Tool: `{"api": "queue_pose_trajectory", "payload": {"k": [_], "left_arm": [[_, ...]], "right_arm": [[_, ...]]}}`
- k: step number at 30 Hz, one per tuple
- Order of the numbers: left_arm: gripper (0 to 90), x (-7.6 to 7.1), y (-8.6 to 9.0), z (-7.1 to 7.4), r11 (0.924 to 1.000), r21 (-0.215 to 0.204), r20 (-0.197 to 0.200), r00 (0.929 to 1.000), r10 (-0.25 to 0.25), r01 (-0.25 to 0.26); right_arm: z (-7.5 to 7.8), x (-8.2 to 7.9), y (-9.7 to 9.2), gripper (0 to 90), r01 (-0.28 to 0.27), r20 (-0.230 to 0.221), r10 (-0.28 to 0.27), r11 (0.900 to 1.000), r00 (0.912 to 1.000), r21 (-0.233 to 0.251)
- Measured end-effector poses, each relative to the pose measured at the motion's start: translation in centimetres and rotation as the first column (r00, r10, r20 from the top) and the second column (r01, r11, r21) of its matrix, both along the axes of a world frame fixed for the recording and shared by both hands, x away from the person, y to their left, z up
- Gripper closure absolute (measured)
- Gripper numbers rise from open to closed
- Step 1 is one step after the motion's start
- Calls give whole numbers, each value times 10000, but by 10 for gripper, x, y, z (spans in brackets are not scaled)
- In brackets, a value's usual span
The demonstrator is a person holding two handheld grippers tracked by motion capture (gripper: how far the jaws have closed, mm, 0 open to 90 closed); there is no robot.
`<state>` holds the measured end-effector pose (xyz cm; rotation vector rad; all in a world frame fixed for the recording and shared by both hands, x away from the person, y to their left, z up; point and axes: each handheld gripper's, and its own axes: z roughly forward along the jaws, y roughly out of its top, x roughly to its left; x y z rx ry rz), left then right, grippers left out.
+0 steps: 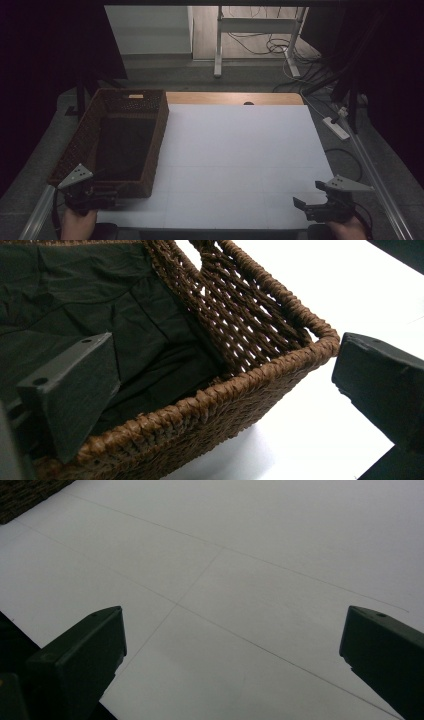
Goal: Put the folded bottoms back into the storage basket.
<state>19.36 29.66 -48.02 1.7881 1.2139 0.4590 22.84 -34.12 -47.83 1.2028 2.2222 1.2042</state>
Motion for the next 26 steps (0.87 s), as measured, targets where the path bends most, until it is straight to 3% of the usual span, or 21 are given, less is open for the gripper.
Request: {"api": "queue_pose_trajectory", "payload": {"k": [26], "left_arm": [[0,2,-3,0,9993,370,-29,10000,55,-54]], "right_arm": [[-1,-5,-3,0,35,-326,-46,9994,9995,-335]]}}
